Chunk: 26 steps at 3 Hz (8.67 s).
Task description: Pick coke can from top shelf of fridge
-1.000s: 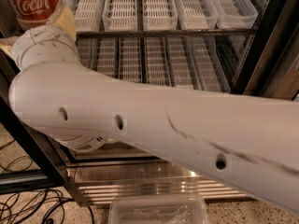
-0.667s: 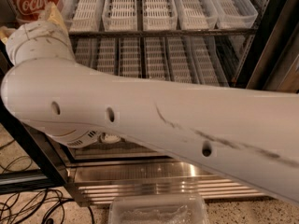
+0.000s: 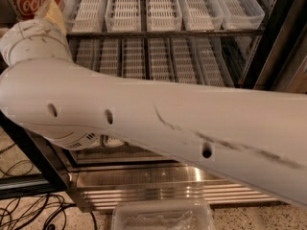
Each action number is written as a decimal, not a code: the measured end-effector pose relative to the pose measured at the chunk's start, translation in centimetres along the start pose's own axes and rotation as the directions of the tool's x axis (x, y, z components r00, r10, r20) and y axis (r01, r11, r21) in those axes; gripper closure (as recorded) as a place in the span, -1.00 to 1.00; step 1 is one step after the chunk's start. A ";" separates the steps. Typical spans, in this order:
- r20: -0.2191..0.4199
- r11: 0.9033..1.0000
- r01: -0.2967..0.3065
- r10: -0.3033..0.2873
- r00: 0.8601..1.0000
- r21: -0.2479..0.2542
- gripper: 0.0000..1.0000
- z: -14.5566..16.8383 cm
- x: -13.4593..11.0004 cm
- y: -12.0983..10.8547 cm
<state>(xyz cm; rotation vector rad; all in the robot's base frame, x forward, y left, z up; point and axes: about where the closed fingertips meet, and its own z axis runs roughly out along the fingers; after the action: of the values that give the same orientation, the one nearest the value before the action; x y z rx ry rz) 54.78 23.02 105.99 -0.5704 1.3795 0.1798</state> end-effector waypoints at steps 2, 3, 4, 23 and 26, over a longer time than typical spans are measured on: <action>0.042 0.999 -0.034 0.033 0.999 0.023 -0.62 1.2 -1.1 0.3; 0.045 0.997 -0.057 0.055 0.998 0.051 -0.54 1.8 -1.0 -0.1; 0.050 0.994 -0.070 0.066 0.997 0.086 -0.48 2.7 -0.9 -0.7; -0.061 0.984 -0.176 0.177 0.982 0.013 1.00 -1.1 0.8 -17.8; 0.028 0.971 -0.108 0.116 0.993 -0.215 1.00 -4.5 -6.4 -11.7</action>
Offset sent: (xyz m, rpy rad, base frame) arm 0.0178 0.0111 0.0081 0.0790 -0.0278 -0.0316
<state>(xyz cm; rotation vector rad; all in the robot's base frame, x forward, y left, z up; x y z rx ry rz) 54.77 12.15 114.97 -0.6634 1.3622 0.4330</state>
